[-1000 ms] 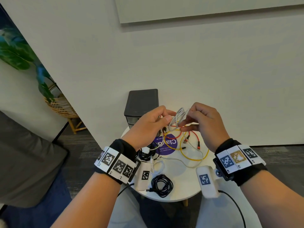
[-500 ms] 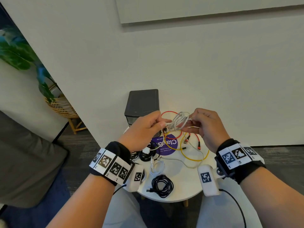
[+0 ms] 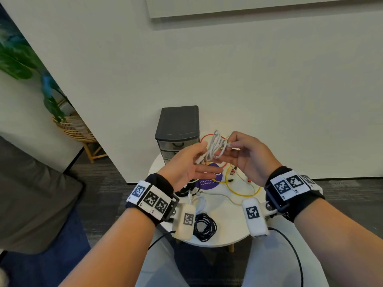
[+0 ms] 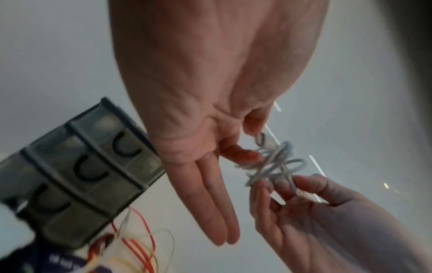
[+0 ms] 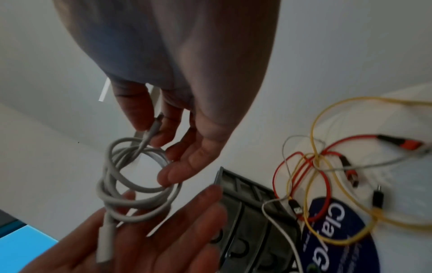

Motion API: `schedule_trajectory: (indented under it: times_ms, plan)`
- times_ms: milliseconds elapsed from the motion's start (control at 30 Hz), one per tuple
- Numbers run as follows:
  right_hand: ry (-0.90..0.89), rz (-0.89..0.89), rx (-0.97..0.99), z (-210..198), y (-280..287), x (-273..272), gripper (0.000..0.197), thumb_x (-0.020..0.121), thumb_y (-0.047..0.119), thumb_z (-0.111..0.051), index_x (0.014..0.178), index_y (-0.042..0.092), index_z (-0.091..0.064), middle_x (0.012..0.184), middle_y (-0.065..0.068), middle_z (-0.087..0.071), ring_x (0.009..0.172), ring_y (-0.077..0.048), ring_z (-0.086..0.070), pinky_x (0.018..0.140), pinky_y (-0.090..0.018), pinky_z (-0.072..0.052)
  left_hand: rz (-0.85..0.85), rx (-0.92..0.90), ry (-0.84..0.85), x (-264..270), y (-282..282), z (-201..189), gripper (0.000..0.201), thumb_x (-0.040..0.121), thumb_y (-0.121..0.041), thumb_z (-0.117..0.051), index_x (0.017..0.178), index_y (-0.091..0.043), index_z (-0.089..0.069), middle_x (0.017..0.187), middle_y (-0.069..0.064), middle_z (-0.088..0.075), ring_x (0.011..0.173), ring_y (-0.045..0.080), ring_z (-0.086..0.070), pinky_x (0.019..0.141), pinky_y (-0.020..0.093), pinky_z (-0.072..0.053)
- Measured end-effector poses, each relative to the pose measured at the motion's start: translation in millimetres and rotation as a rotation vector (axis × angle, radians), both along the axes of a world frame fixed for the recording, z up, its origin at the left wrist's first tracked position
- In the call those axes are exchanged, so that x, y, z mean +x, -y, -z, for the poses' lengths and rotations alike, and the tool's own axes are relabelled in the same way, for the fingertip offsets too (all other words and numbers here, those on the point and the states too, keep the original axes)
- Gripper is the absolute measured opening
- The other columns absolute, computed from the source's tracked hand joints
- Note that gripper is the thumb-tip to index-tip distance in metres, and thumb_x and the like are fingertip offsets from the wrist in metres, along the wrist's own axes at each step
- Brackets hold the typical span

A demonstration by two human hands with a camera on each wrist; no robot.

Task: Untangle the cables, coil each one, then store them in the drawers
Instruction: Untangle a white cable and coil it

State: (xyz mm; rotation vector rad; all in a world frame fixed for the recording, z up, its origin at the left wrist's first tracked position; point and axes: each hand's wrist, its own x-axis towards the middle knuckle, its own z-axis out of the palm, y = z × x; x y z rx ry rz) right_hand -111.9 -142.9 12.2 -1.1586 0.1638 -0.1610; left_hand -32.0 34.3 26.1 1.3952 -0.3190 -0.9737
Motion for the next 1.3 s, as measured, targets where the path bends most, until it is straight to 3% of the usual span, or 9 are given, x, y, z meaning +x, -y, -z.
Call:
schedule_trajectory:
  times_ms: [133,267,367,467,633,800,1000,1133,1300]
  plan:
    - [-0.104,-0.108,-0.215,10,-2,0,0.003,0.077,0.005,-0.055,0.077,0.004,-0.052,0.078,-0.014,-0.064,0.077,-0.023,-0.066,0.079,-0.039,-0.055,-0.016,0.021,0.109,2,-5,10,0.008,0.105,-0.012,-0.052,0.108,-0.011,-0.045,0.111,0.022,-0.073,0.089,0.033,-0.075,0.079,0.039,-0.061]
    - [-0.350,-0.328,-0.588,30,6,-9,0.005,0.073,0.014,-0.059,0.074,0.012,-0.064,0.080,-0.005,-0.066,0.081,-0.015,-0.064,0.070,-0.030,-0.051,0.118,0.304,0.602,4,-14,32,0.014,0.099,-0.015,-0.064,0.102,-0.020,-0.051,0.107,0.011,-0.071,0.082,0.020,-0.069,0.068,0.025,-0.058]
    - [-0.549,-0.403,-0.578,44,4,-15,0.031,0.086,0.035,-0.062,0.094,0.007,-0.071,0.089,-0.004,-0.075,0.092,-0.015,-0.069,0.075,-0.031,-0.051,0.239,0.412,0.803,-3,-13,54,0.013,0.099,-0.018,-0.063,0.104,-0.024,-0.053,0.105,0.002,-0.067,0.084,0.017,-0.065,0.071,0.028,-0.058]
    - [-0.648,-0.418,-0.700,51,-3,-19,0.046,0.097,0.053,-0.056,0.101,0.010,-0.071,0.088,0.001,-0.071,0.095,-0.015,-0.066,0.076,-0.030,-0.051,0.295,0.424,0.803,-10,-10,72,0.015,0.100,-0.009,-0.059,0.103,-0.023,-0.053,0.104,0.006,-0.066,0.087,0.023,-0.070,0.077,0.038,-0.059]
    - [-0.712,-0.477,-0.874,64,-7,-26,0.010,0.095,0.019,-0.062,0.094,0.011,-0.068,0.096,-0.006,-0.071,0.091,-0.014,-0.069,0.075,-0.030,-0.058,0.399,0.495,0.846,-24,-4,91,0.025,0.091,-0.001,-0.063,0.099,-0.023,-0.055,0.103,-0.001,-0.061,0.085,0.017,-0.060,0.082,0.041,-0.056]
    - [-0.733,-0.492,-0.919,72,-10,-30,0.009,0.095,0.013,-0.060,0.088,0.010,-0.065,0.088,-0.010,-0.074,0.087,-0.020,-0.075,0.065,-0.024,-0.056,0.413,0.501,0.869,-30,1,103,0.016,0.094,-0.010,-0.063,0.098,-0.024,-0.058,0.106,-0.001,-0.063,0.095,0.018,-0.062,0.090,0.044,-0.055]
    - [-0.795,-0.419,-0.991,79,4,-33,0.017,0.095,0.010,-0.057,0.083,0.005,-0.068,0.074,-0.010,-0.072,0.078,-0.022,-0.072,0.064,-0.024,-0.059,0.400,0.506,0.915,-27,0,101,0.006,0.096,-0.022,-0.064,0.101,-0.026,-0.063,0.104,-0.006,-0.067,0.096,0.012,-0.065,0.090,0.039,-0.056]
    - [-0.777,-0.418,-1.002,85,5,-34,0.016,0.095,0.013,-0.062,0.083,0.006,-0.069,0.076,-0.011,-0.074,0.078,-0.023,-0.075,0.078,-0.032,-0.063,0.365,0.548,0.953,-19,-1,95,0.012,0.098,-0.024,-0.063,0.110,-0.025,-0.062,0.102,-0.007,-0.067,0.091,0.011,-0.061,0.087,0.036,-0.055]
    - [-0.740,-0.299,-1.012,70,27,-26,0.023,0.095,0.028,-0.067,0.093,0.006,-0.071,0.092,-0.010,-0.075,0.075,-0.016,-0.074,0.062,-0.025,-0.058,0.385,0.649,0.997,-8,-1,97,0.025,0.097,-0.029,-0.063,0.121,-0.030,-0.058,0.095,-0.007,-0.062,0.091,0.012,-0.055,0.088,0.036,-0.052]
